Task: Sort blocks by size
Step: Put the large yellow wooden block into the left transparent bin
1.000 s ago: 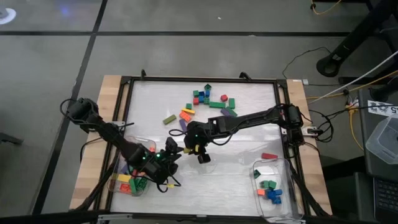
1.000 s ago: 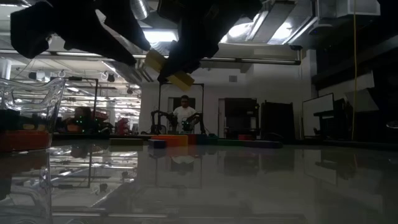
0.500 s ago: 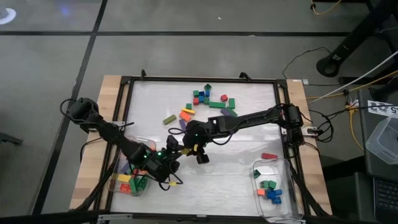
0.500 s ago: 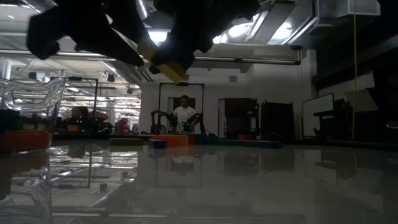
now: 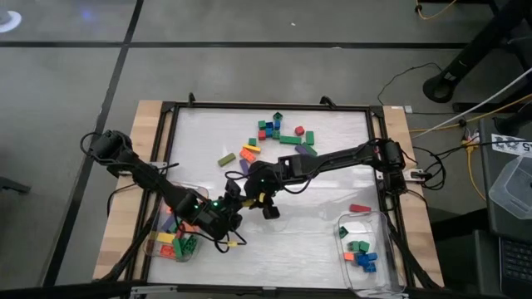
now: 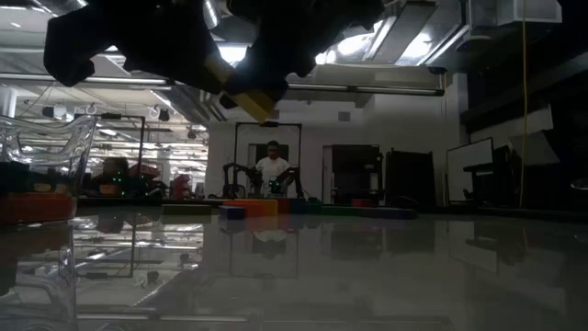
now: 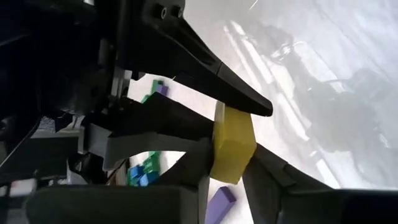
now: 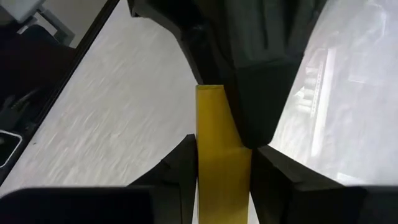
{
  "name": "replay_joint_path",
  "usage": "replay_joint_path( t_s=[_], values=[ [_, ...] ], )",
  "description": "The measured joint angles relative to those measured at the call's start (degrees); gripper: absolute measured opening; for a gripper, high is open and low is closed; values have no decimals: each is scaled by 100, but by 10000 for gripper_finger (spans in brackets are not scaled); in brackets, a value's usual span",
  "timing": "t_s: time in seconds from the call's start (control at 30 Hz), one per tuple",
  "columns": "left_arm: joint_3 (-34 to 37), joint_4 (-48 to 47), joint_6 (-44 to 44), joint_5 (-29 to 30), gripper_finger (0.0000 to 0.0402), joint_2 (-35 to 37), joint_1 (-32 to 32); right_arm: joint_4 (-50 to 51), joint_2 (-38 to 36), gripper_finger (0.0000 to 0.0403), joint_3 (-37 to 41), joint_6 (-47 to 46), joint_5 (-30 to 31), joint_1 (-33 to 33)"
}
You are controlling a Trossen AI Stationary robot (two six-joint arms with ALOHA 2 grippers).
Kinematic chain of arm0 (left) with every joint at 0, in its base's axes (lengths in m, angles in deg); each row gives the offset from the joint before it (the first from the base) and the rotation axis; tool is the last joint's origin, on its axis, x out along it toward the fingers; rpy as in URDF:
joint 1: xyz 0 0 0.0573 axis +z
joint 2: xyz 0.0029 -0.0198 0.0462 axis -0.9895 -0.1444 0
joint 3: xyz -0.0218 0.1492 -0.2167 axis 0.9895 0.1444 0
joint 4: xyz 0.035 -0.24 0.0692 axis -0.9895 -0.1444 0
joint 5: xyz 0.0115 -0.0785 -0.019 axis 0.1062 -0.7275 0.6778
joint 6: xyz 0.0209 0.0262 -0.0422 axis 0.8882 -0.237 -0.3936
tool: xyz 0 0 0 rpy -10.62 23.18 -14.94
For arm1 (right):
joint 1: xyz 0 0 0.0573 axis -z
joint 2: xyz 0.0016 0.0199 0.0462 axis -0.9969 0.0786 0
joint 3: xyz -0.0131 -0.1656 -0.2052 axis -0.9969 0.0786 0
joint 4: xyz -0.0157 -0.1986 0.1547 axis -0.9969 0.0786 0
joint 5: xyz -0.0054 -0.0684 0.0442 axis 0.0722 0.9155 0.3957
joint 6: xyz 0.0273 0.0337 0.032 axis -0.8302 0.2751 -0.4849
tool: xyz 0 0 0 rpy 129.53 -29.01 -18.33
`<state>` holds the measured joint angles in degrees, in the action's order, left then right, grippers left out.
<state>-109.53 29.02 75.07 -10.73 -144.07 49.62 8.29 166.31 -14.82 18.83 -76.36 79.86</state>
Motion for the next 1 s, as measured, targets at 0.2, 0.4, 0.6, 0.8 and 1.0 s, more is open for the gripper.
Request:
replay_joint_path(
  t_s=[0.2, 0.4, 0.6, 0.8, 1.0],
  values=[
    [0, 4, 88, -69, 40, 2, -2, 1, 0, 121, 5, -3, -44, -2],
    [0, -4, 62, -86, 39, 7, -38, 7, 0, 136, 5, -1, 51, -4],
    [0, -191, -164, -79, 40, 177, -173, -19, -7, 182, 2, -303, 371, -9],
    [-13, -1363, -1764, -120, 39, 677, -382, -6, -7, 223, 0, -256, 812, 17],
    [-15, -2758, -3911, -767, 42, 1329, -749, 1, 64, 230, 2, -773, 2802, 64]
  ],
)
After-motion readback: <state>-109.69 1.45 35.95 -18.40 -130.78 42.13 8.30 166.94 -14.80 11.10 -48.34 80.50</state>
